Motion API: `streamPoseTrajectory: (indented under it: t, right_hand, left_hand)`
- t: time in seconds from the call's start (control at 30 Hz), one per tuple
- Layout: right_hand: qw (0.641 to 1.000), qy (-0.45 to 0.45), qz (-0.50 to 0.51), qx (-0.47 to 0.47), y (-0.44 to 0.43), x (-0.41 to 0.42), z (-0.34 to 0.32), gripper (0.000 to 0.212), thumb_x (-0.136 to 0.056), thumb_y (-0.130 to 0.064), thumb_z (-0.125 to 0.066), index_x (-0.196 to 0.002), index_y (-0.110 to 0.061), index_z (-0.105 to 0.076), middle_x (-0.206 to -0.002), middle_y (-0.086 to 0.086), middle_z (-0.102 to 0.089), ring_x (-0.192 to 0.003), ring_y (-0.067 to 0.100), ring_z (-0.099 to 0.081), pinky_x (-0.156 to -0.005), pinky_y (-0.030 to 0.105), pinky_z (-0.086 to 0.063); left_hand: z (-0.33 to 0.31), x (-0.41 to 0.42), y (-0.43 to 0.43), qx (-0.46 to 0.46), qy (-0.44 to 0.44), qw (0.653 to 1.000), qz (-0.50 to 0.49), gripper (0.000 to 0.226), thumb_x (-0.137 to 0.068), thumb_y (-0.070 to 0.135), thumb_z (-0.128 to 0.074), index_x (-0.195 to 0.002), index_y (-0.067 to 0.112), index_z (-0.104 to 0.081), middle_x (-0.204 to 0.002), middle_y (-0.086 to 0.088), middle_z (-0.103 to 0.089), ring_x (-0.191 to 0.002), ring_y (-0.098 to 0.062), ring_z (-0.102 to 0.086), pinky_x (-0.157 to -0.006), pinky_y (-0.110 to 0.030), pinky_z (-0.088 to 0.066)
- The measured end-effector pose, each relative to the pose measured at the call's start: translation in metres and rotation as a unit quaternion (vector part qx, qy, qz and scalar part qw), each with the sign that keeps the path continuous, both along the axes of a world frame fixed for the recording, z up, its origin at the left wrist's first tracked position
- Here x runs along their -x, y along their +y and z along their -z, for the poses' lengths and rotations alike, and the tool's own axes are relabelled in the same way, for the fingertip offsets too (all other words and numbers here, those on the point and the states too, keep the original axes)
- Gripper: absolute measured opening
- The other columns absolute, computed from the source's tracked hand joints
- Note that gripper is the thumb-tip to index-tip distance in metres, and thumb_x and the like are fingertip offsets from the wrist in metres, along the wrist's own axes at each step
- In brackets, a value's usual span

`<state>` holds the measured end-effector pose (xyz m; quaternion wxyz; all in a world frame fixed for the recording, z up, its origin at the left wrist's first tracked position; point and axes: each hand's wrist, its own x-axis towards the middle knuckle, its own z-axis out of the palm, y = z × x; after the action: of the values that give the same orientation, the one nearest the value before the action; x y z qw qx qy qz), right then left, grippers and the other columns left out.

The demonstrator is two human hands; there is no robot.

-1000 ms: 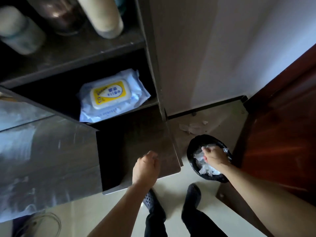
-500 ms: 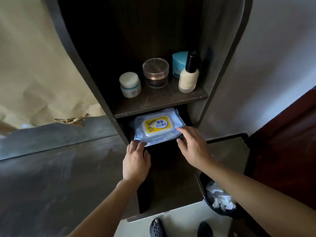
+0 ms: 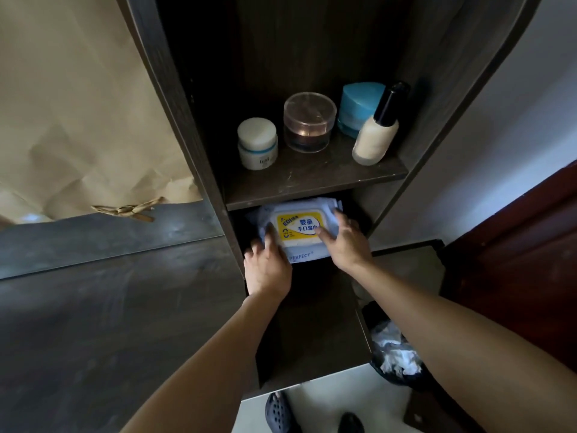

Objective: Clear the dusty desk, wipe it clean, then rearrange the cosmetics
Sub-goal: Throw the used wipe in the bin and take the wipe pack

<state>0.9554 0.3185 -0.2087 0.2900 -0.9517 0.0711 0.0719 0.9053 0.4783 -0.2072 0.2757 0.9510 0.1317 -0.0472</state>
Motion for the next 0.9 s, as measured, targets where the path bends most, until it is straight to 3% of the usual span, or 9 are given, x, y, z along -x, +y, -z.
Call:
streamPoseTrajectory:
  t: [0.13,0.3,0.37,0.57,0.67,0.73,0.9]
  right_hand:
    - [0.999,-0.005,0.008,-0.043,-0.013,0.016,0.000,0.067,-0.085,-0.052,-0.060,-0.140,-0.022,-0.036,-0.127,0.011,-0.053,-0.110,0.030,-0.056,-0.083,0.032,-0.044]
    - [0.965,0.024,0.061,-0.254,-0.025,0.034,-0.005,0.064,-0.077,-0.021,-0.077,-0.133,-0.018,-0.046,-0.131,0.003,-0.050,-0.113,0.012,-0.047,-0.091,0.025,-0.040]
    - [0.959,0.028,0.063,-0.274,-0.027,0.035,-0.008,0.062,-0.077,-0.016,-0.077,-0.132,-0.020,-0.048,-0.133,0.002,-0.050,-0.116,0.015,-0.049,-0.094,0.026,-0.042]
    - [0.955,0.021,0.040,-0.294,-0.031,0.039,-0.022,0.053,-0.080,-0.003,-0.069,-0.129,-0.018,-0.054,-0.119,0.001,-0.055,-0.099,0.016,-0.055,-0.081,0.026,-0.046]
    - [0.957,0.012,0.022,-0.290,-0.031,0.049,-0.030,0.050,-0.081,-0.002,-0.067,-0.126,-0.019,-0.056,-0.113,-0.001,-0.053,-0.094,0.013,-0.052,-0.078,0.026,-0.045]
    - [0.954,0.010,0.017,-0.299,-0.030,0.055,-0.032,0.053,-0.079,-0.005,-0.070,-0.125,-0.023,-0.054,-0.118,0.000,-0.054,-0.097,0.015,-0.055,-0.079,0.029,-0.049]
    - [0.928,0.085,0.012,-0.363,-0.019,0.078,-0.045,0.073,-0.077,-0.018,-0.073,-0.139,-0.025,-0.035,-0.121,-0.004,-0.051,-0.097,0.013,-0.053,-0.075,0.028,-0.046]
  left_hand:
    - [0.001,0.016,-0.002,0.057,-0.015,0.998,0.000,0.056,-0.097,0.016,-0.039,-0.150,0.017,-0.021,-0.136,-0.019,-0.040,-0.125,-0.034,-0.035,-0.104,-0.040,-0.031]
    - [-0.011,0.041,-0.012,0.115,-0.009,0.993,-0.031,0.059,-0.088,0.006,-0.051,-0.144,0.020,-0.036,-0.135,-0.014,-0.046,-0.119,-0.033,-0.048,-0.097,-0.037,-0.038]
    - [-0.016,0.051,-0.016,0.143,-0.001,0.988,-0.056,0.060,-0.087,0.005,-0.053,-0.143,0.022,-0.038,-0.136,-0.011,-0.048,-0.119,-0.030,-0.050,-0.098,-0.035,-0.039]
    - [-0.027,0.075,-0.024,0.212,-0.004,0.965,-0.157,0.056,-0.086,0.004,-0.054,-0.139,0.021,-0.044,-0.132,-0.007,-0.053,-0.120,-0.026,-0.050,-0.100,-0.034,-0.043]
    - [-0.035,0.087,-0.027,0.230,-0.027,0.955,-0.187,0.057,-0.084,0.001,-0.054,-0.137,0.021,-0.046,-0.130,-0.006,-0.055,-0.118,-0.023,-0.051,-0.096,-0.030,-0.044]
    - [-0.039,0.098,-0.026,0.252,-0.041,0.945,-0.206,0.059,-0.082,-0.002,-0.053,-0.136,0.021,-0.046,-0.125,-0.002,-0.055,-0.111,-0.019,-0.053,-0.085,-0.025,-0.043]
    - [-0.041,0.129,0.000,0.303,-0.067,0.918,-0.247,0.066,-0.074,-0.008,-0.053,-0.131,0.024,-0.048,-0.121,-0.002,-0.058,-0.106,-0.017,-0.056,-0.078,-0.025,-0.046]
